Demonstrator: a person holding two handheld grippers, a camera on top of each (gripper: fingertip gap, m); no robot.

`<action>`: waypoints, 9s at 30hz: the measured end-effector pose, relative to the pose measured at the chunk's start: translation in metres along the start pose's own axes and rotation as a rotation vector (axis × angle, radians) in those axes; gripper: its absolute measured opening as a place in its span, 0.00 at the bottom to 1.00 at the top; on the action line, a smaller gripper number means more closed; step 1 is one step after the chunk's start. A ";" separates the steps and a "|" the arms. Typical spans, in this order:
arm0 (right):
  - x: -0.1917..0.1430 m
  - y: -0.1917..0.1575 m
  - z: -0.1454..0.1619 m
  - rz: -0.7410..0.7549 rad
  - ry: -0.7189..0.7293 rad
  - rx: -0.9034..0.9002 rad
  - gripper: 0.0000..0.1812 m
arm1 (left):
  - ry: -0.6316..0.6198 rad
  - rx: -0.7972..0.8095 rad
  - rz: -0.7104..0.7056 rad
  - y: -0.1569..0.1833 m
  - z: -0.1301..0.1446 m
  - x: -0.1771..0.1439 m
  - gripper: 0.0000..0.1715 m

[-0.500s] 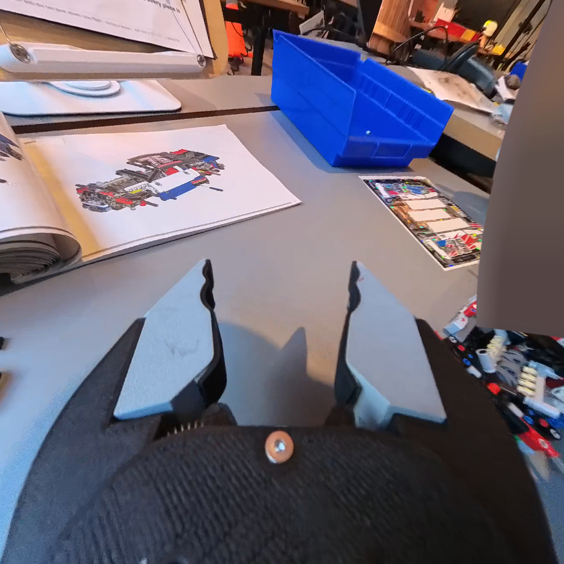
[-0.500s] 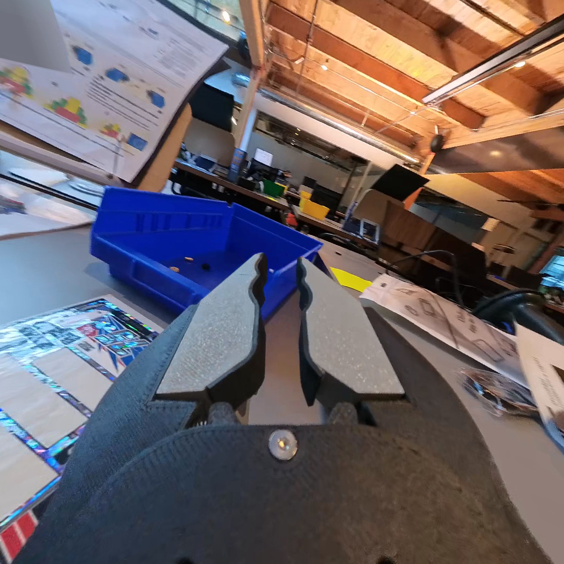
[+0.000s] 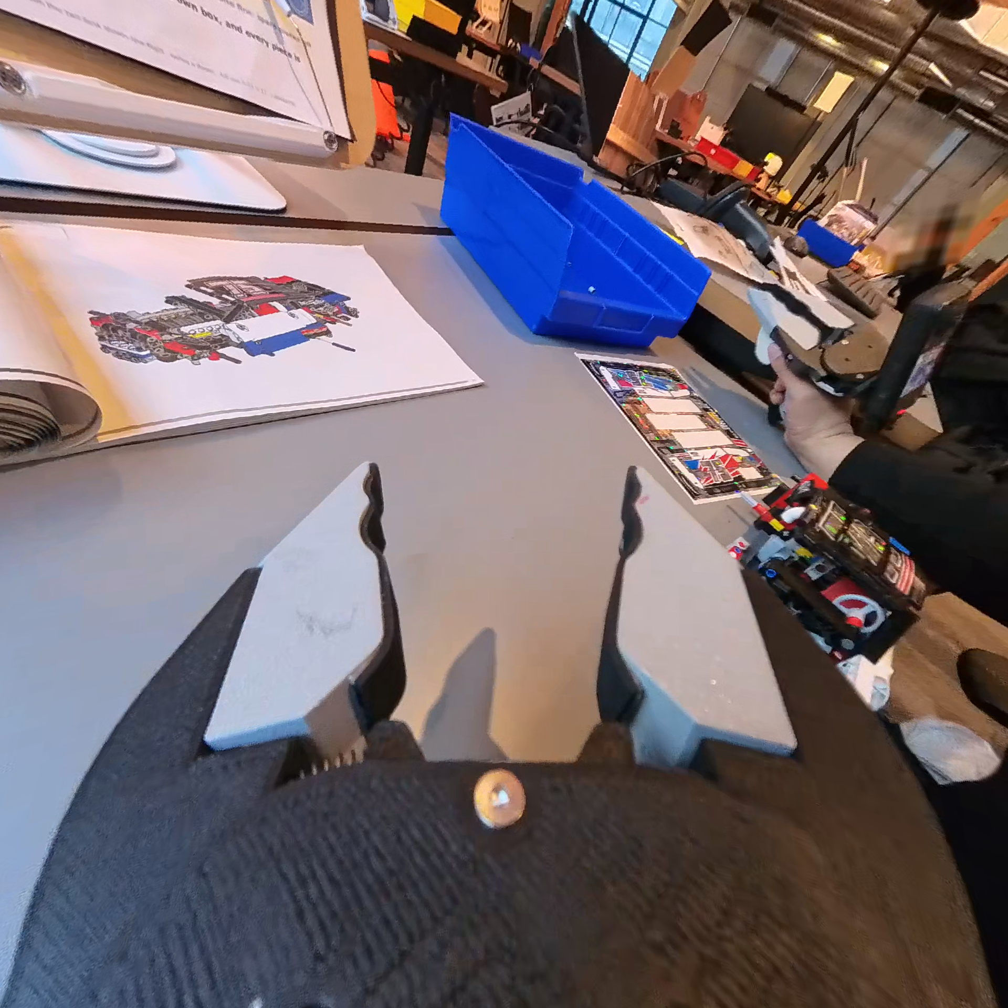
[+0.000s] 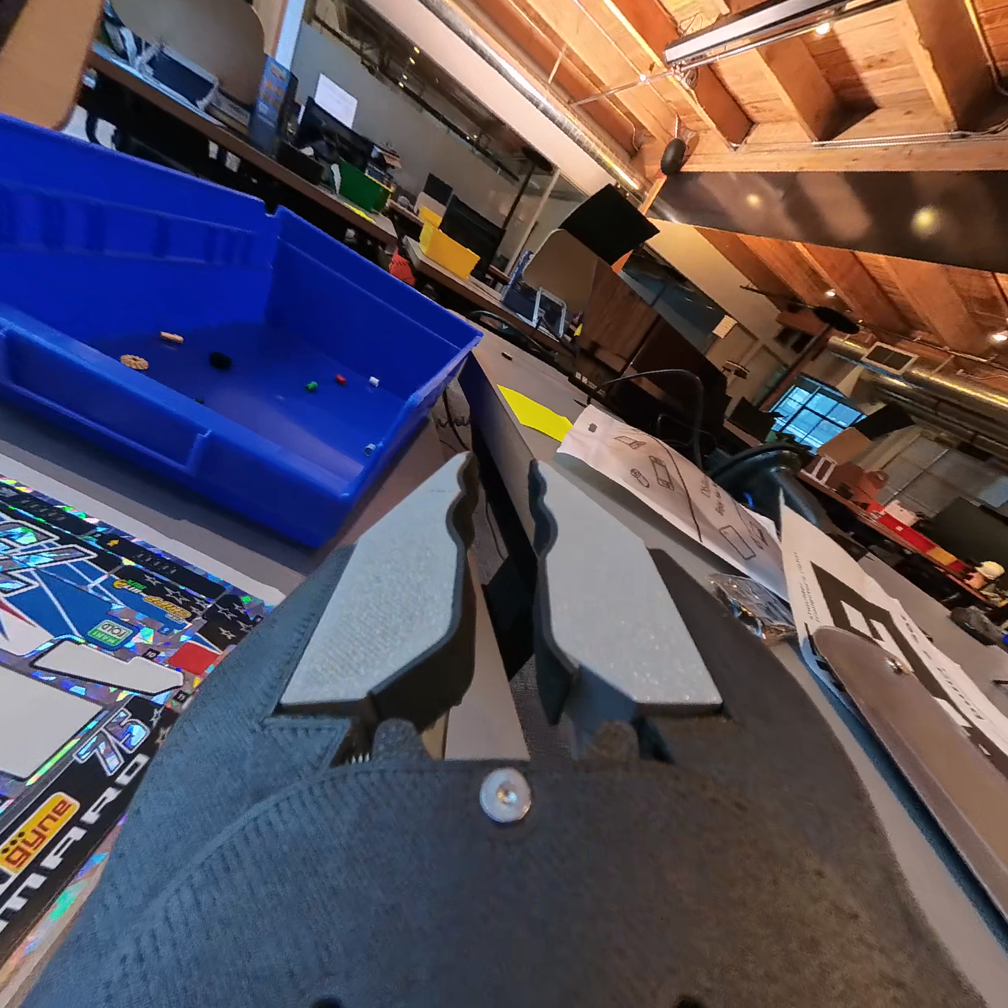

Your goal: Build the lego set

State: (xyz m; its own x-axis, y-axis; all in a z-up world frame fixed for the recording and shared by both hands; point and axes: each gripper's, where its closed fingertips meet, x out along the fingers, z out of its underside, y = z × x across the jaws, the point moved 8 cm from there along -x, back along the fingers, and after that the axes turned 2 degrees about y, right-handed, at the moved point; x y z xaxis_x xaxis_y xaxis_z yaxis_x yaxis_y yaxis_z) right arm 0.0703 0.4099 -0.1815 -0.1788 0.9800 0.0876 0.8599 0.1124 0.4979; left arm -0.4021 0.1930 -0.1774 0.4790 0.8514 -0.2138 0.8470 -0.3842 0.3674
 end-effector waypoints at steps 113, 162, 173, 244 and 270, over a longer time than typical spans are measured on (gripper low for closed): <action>-0.004 -0.020 -0.019 -0.466 0.115 0.447 0.20 | -0.716 0.062 -0.609 -0.090 -0.038 0.190 0.68; 0.080 -0.290 -0.227 -1.485 -0.553 0.623 0.34 | -0.415 -0.243 -0.243 -0.122 -0.079 0.101 0.00; 0.108 -0.332 -0.286 -1.555 -0.608 0.755 0.00 | -0.242 0.298 -0.329 -0.071 -0.106 0.035 0.58; 0.058 -0.508 -0.257 -1.348 -0.169 -0.814 0.00 | -0.149 0.144 -0.715 -0.165 -0.026 -0.089 0.33; -0.022 -0.083 -0.134 -0.978 -0.167 0.306 0.18 | -0.162 0.267 -0.683 -0.147 -0.025 -0.074 0.31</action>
State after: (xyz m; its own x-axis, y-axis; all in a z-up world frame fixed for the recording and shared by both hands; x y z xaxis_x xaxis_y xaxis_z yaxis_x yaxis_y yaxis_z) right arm -0.0614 0.3572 -0.1087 -0.8151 0.4462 -0.3693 0.4641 0.8846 0.0445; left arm -0.5673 0.1955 -0.1931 -0.1625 0.8761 -0.4539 0.9853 0.1192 -0.1225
